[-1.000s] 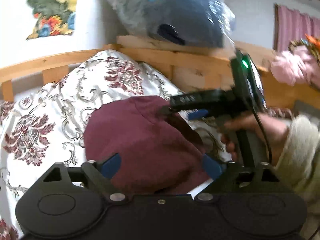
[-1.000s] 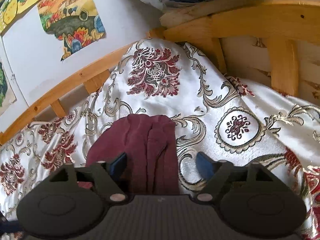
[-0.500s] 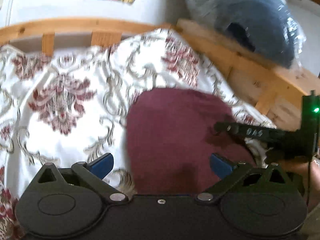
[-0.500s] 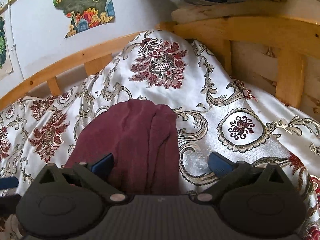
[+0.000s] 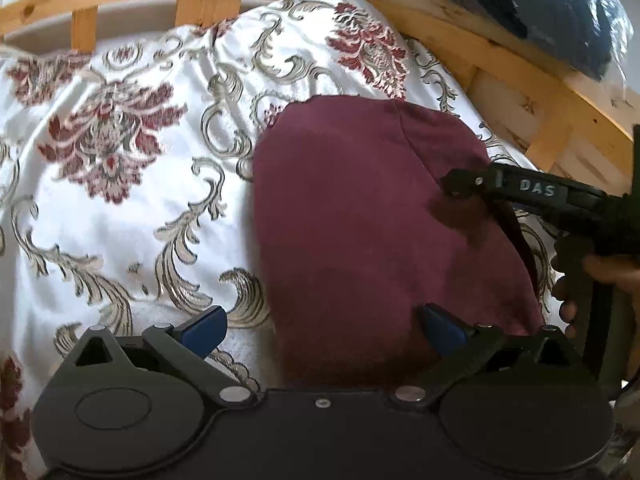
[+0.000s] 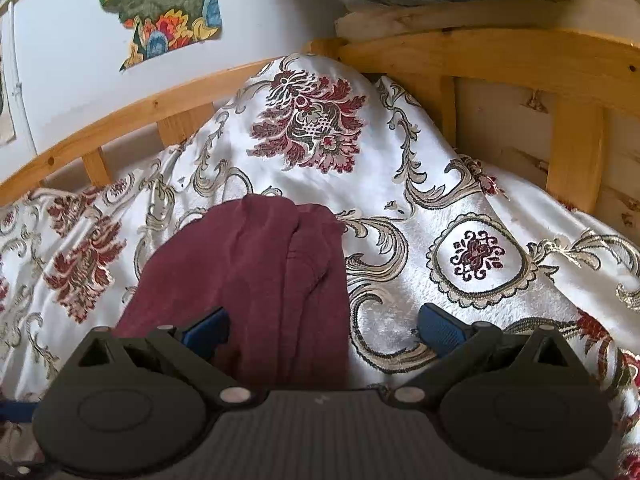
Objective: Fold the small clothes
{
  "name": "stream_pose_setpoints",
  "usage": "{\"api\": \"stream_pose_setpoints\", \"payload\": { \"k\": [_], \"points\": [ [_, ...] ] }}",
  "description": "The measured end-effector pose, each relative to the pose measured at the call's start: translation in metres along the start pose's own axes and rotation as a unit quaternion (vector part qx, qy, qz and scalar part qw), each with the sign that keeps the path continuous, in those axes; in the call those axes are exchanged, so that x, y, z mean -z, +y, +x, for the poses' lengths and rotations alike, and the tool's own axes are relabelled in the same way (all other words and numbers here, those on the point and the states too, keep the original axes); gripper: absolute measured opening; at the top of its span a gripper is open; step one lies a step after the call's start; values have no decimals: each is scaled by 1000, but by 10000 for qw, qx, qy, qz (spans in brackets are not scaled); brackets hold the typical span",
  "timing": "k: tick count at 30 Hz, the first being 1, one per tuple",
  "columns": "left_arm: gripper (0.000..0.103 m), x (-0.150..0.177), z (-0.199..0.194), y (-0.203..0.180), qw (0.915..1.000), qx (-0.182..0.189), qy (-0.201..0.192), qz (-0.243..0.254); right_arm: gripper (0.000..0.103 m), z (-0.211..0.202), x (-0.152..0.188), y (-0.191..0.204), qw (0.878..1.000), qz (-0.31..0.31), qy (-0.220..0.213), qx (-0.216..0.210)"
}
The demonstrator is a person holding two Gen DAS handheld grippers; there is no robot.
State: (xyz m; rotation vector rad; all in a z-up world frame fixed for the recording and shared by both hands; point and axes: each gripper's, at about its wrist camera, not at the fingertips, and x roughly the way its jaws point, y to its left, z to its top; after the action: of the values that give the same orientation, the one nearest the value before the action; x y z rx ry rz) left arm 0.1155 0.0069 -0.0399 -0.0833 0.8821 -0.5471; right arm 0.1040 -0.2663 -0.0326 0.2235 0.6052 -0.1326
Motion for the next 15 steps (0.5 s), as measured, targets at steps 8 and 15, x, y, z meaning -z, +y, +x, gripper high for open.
{"api": "stream_pose_setpoints", "payload": {
  "k": [8, 15],
  "points": [
    [103, 2, 4, 3, 9998, 62, 88, -147, 103, 2, 2, 4, 9999, -130, 41, 107],
    [102, 4, 5, 6, 9994, 106, 124, -295, 103, 4, 4, 8, 9992, -330, 67, 211]
  ]
}}
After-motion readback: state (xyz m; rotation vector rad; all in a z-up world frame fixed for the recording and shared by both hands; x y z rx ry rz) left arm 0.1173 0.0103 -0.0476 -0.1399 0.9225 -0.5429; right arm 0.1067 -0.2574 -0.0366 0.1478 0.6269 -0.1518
